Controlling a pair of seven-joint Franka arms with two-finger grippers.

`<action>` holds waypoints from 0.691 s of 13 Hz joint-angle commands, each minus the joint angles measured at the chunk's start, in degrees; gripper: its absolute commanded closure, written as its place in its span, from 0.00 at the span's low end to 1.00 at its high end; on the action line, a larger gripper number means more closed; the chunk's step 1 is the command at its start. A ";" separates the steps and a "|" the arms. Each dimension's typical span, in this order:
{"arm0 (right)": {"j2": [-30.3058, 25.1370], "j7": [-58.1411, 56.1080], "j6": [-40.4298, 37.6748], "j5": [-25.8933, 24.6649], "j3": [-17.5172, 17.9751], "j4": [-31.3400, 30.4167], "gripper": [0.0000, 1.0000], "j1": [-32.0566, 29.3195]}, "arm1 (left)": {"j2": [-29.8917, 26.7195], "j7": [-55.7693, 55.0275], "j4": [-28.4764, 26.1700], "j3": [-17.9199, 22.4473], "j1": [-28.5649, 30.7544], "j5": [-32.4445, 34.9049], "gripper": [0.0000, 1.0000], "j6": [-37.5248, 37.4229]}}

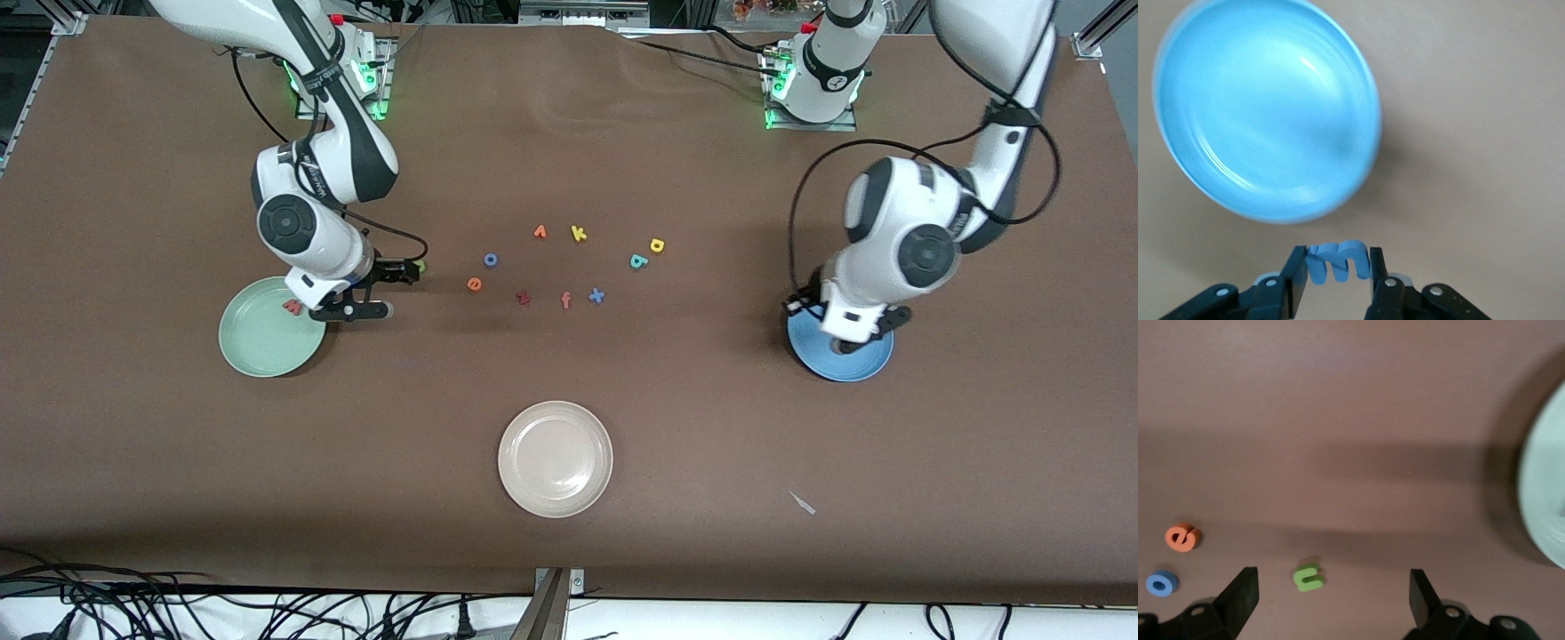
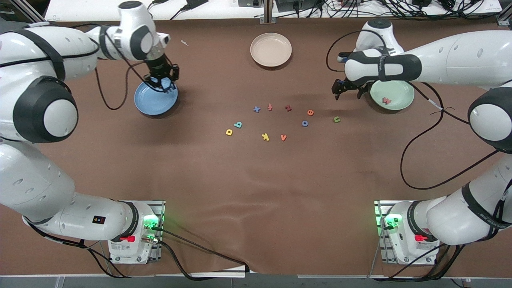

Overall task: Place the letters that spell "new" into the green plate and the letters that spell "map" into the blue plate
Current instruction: 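Carry the blue m over the blue plate with the left gripper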

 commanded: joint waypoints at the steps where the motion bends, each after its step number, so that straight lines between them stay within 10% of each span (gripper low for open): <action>1: -3.69 -2.69 8.77 0.32 2.02 -8.83 0.00 -0.52 | 2.40 9.61 0.35 -0.69 4.60 1.41 0.70 -0.23; 9: -2.03 -9.71 18.56 -0.12 5.10 -15.62 0.02 -0.61 | 8.12 16.58 1.31 -0.87 11.02 10.29 0.58 4.34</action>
